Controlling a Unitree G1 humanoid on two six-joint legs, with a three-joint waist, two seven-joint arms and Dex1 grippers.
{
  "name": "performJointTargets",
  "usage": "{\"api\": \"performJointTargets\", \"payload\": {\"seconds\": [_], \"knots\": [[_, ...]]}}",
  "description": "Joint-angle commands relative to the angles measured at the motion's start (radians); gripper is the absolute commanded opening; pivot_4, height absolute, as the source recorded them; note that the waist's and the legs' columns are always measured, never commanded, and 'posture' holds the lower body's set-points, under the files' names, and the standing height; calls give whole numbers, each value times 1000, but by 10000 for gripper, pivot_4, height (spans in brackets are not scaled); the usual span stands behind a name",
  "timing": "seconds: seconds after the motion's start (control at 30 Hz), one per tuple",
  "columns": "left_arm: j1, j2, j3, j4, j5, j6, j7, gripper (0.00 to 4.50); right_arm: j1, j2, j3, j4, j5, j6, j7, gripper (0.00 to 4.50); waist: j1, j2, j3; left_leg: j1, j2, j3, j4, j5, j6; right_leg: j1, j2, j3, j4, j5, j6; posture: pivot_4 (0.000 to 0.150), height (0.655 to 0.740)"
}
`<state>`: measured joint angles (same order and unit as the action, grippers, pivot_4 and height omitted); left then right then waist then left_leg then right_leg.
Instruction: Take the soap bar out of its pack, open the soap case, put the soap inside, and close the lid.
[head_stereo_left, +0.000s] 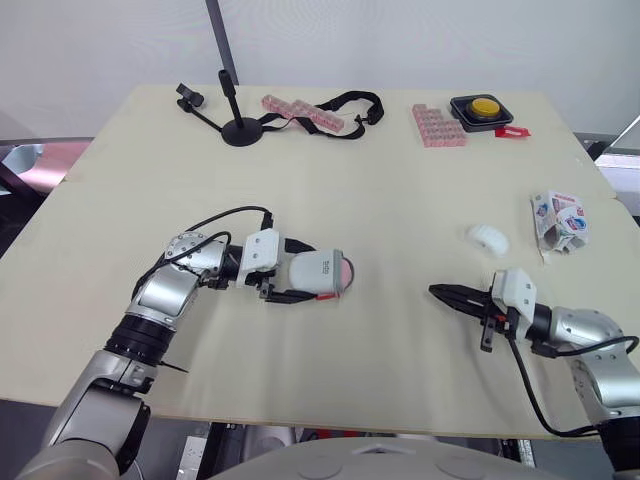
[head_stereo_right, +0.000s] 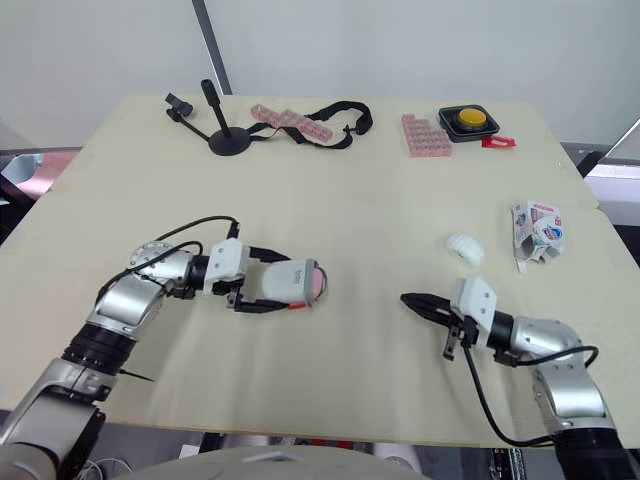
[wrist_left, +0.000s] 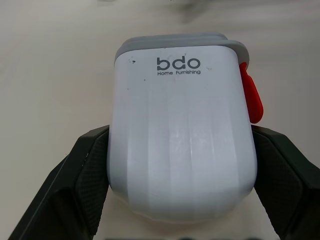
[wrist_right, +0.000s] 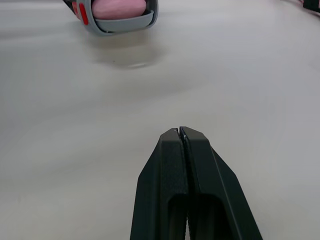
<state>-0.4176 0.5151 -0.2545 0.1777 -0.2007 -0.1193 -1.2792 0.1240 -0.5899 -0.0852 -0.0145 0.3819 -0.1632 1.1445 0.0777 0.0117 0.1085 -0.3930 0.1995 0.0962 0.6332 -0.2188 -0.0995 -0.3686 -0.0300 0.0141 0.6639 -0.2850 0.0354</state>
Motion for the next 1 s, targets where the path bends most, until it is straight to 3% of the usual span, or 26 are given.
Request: {"api": "performJointTargets", "payload": {"seconds": [0.03, 0.1, 0.13, 0.37, 0.47, 0.57, 0.77, 1.0], "knots": [[2, -8, 8, -40, 3, -42, 19, 34682, 13, -48, -6, -59, 68, 69, 55, 646, -1, 0, 0, 0, 0, 0, 0, 0, 0, 1, 0, 0, -1, 0, 0, 1500, 7400], [10, -13, 6, -45, 7, -57, 27, 34682, 16, -75, 6, -106, 105, 164, 65, 646, -2, 0, 0, 0, 0, 0, 0, 0, 0, 2, 0, 0, -1, 0, 0, 1500, 7400], [12, -16, 7, -46, 9, -66, 35, 34682, 12, -93, 15, -144, 135, 246, 56, 3074, -2, 0, 0, 1, 0, 0, 0, 0, 0, 2, 0, 0, -1, 0, 0, 1500, 7400], [8, -30, 6, -36, 35, -128, 69, 34682, -76, -157, 74, -371, 360, 835, -131, 25093, 2, 0, 0, 9, 0, -2, -1, 0, 0, 8, 0, -2, -6, 0, 0, 1500, 7400], [7, -44, 3, -46, 51, -150, 97, 34682, -197, -96, 58, -387, 576, 1186, -347, 34844, 1, 0, 0, 11, 0, -2, -3, 0, 0, 9, 0, -2, -7, 0, 0, 1500, 7400], [2, -55, -1, -50, 62, -170, 114, 34682, -304, -3, 4, -331, 744, 1392, -542, 44382, 4, 0, 0, 14, 0, -1, -7, 1, -1, 11, 0, -1, -8, 0, 0, 1500, 7400], [-7, -72, -12, -42, 82, -206, 127, 34682, -415, 99, -43, -230, 1030, 1588, -814, 44750, 19, 1, 0, 14, 0, -1, -10, 1, -3, 11, 1, -1, -10, 0, 0, 1500, 7400], [-18, -77, -17, -40, 74, -216, 125, 34682, -477, 128, -14, -162, 1157, 1585, -989, 44750, 34, 2, 1, 13, 0, -1, -10, 1, -3, 11, 0, -1, -10, 0, 0, 1500, 7400]]}}
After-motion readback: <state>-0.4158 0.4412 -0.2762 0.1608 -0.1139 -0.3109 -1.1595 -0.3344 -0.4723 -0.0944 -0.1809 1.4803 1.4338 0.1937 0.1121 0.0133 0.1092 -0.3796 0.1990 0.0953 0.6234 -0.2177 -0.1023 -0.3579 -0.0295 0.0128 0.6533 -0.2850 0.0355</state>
